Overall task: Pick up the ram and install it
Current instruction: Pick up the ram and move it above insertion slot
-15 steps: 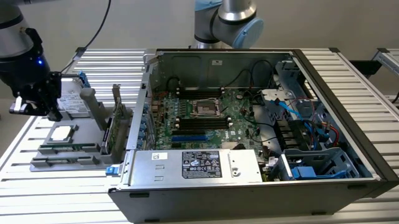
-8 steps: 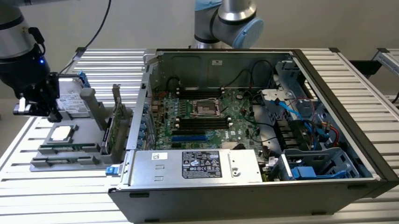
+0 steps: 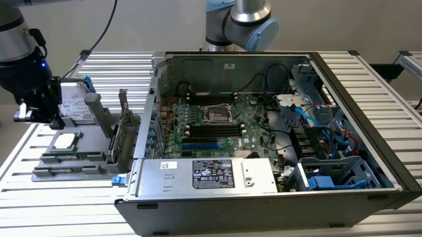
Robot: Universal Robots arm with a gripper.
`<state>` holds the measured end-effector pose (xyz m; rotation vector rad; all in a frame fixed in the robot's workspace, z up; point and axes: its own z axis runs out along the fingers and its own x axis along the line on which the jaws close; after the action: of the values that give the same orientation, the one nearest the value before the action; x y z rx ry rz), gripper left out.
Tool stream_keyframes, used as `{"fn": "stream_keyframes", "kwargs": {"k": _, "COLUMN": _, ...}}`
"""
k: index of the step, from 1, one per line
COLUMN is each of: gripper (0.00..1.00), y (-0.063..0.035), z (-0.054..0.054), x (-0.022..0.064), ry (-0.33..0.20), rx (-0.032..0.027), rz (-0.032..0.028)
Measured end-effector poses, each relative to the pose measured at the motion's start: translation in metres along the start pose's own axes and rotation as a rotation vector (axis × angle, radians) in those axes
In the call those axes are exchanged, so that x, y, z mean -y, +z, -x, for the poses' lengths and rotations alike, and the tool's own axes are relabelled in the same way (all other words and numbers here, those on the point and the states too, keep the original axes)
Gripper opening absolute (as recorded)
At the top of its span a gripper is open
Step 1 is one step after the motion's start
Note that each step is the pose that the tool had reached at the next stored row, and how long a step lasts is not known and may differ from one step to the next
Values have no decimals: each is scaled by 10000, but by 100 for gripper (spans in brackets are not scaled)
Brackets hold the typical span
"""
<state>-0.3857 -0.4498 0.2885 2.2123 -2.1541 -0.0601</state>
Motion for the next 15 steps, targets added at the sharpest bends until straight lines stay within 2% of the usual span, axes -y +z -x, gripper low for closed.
{"fn": "stream_keyframes", "kwargs": {"k": 1, "gripper": 12, "y": 0, "z": 0, "x": -1, "ry": 0, "rx": 1, "rz": -1}}
{"fn": "stream_keyframes", "kwargs": {"k": 3, "gripper": 24, "y": 0, "z": 0, "x": -3, "ry": -1, "rx": 0, "rz": -1}}
{"fn": "stream_keyframes", "kwargs": {"k": 4, "gripper": 24, "y": 0, "z": 0, "x": -5, "ry": 0, "rx": 0, "rz": 0}}
{"fn": "stream_keyframes", "kwargs": {"k": 5, "gripper": 30, "y": 0, "z": 0, "x": -6, "ry": 0, "rx": 0, "rz": 0}}
{"fn": "stream_keyframes", "kwargs": {"k": 7, "gripper": 30, "y": 2, "z": -1, "x": -13, "ry": 0, "rx": 0, "rz": -1}}
{"fn": "stream_keyframes", "kwargs": {"k": 8, "gripper": 36, "y": 2, "z": -12, "x": -18, "ry": -2, "rx": 0, "rz": 0}}
{"fn": "stream_keyframes", "kwargs": {"k": 11, "gripper": 36, "y": 9, "z": -105, "x": -35, "ry": -8, "rx": 37, "rz": -2}}
{"fn": "stream_keyframes", "kwargs": {"k": 15, "gripper": 36, "y": 32, "z": -225, "x": -39, "ry": -28, "rx": 133, "rz": -3}}
